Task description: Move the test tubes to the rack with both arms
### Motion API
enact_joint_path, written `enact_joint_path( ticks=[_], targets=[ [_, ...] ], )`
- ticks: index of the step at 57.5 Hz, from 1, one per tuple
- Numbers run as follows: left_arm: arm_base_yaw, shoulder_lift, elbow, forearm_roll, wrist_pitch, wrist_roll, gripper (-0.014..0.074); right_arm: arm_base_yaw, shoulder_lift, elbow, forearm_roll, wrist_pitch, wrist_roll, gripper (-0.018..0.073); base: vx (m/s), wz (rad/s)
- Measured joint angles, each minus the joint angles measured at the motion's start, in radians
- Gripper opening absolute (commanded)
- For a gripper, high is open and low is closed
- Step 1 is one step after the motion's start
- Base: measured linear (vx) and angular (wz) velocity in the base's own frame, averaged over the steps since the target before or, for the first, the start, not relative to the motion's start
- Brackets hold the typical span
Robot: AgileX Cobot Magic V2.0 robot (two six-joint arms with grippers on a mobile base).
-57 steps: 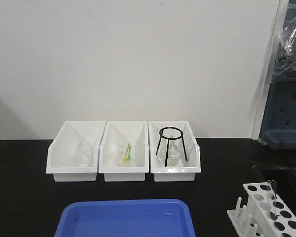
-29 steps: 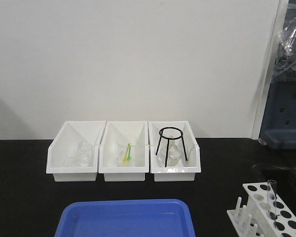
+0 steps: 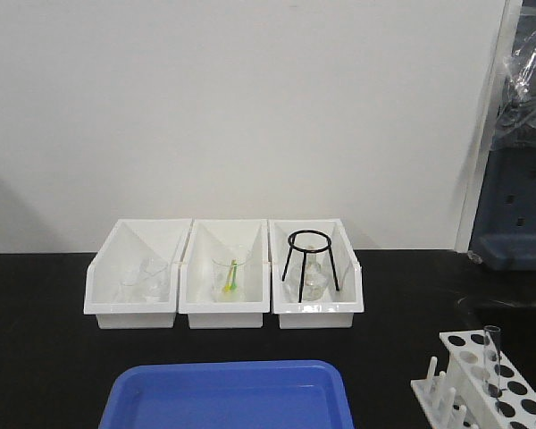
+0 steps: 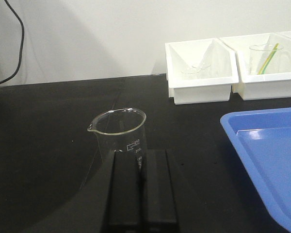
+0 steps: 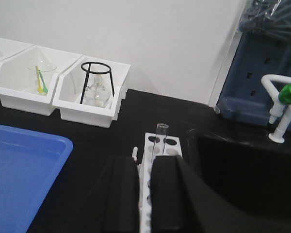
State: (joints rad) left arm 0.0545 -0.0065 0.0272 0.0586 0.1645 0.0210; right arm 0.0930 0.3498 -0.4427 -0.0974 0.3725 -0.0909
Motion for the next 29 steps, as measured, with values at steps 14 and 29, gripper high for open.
enact_joint_path(
  ticks=[14, 29],
  targets=[
    [0.0, 0.0, 0.0, 0.0, 0.0, 0.0, -0.0004, 0.0, -0.202, 0.295, -0.078, -0.179, 0.075, -0.0013, 0.0, 0.0],
    [0.0, -0.001, 0.0, -0.001, -0.004, 0.0, -0.0004, -0.037, -0.356, 0.472, -0.04, -0.274, 0.102, -0.0012, 0.0, 0.0]
  ],
)
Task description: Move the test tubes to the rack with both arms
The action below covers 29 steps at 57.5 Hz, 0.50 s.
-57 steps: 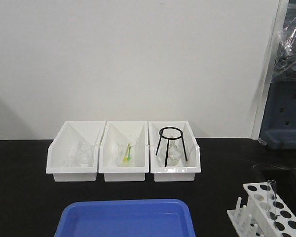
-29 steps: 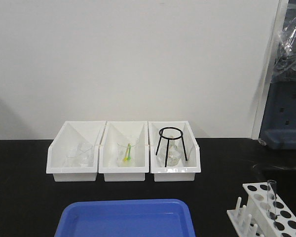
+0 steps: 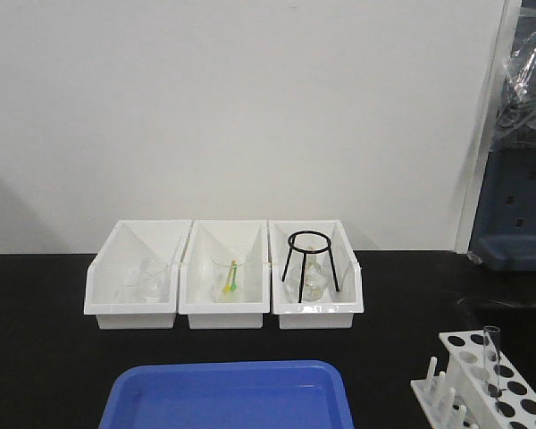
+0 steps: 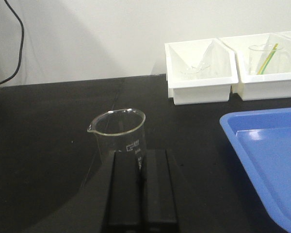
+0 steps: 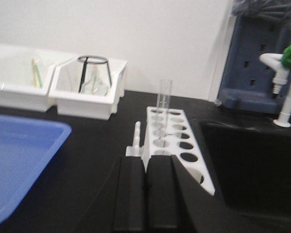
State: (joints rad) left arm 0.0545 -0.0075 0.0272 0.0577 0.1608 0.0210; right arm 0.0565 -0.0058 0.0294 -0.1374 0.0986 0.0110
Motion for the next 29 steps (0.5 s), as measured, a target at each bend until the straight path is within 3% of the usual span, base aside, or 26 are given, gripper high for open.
enact_joint_path(
  ticks=[7, 29],
  targets=[
    [0.0, -0.001, 0.0, 0.0, -0.001, 0.0, -0.0004, -0.037, -0.003, 0.0, 0.01, -0.001, 0.001, -0.0012, 0.0, 0.0],
    [0.0, -0.005, 0.0, 0.0, -0.001, 0.0, -0.0004, -0.041, -0.003, 0.0, 0.012, 0.0, 0.001, -0.0011, 0.0, 0.0]
  ],
)
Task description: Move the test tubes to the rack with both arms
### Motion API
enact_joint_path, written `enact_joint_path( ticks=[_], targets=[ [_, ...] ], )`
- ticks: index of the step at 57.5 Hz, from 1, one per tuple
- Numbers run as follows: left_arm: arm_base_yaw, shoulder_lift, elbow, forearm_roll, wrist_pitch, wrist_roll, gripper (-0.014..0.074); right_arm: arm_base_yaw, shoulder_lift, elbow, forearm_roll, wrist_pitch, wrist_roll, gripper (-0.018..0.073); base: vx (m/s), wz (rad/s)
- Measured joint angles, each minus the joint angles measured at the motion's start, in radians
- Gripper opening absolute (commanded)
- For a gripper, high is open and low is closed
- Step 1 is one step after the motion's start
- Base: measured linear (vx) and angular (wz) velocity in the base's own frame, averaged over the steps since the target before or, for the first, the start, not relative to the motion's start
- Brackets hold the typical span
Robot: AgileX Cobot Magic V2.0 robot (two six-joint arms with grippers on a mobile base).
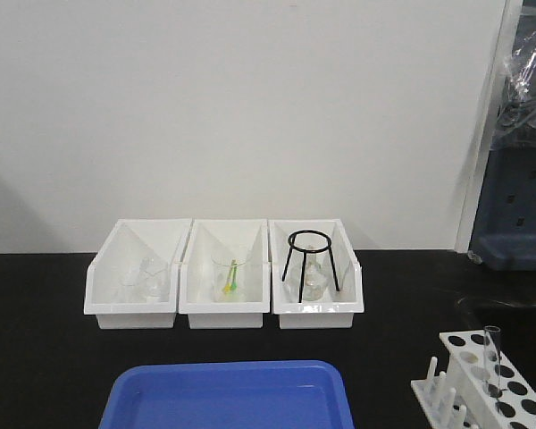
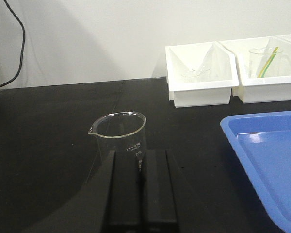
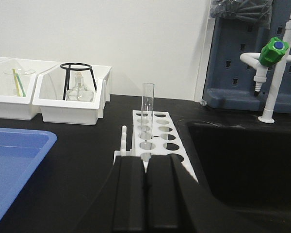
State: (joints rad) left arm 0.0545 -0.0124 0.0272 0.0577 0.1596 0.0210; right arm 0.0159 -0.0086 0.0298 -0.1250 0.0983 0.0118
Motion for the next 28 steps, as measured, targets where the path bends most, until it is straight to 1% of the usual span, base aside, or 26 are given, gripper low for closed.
enact_joint_path(
  ticks=[28],
  targets=[
    [0.0, 0.0, 0.0, 0.0, 0.0, 0.0, -0.0004, 0.0, 0.0, 0.0, 0.0, 0.0, 0.0, -0.0008, 0.0, 0.0]
  ],
)
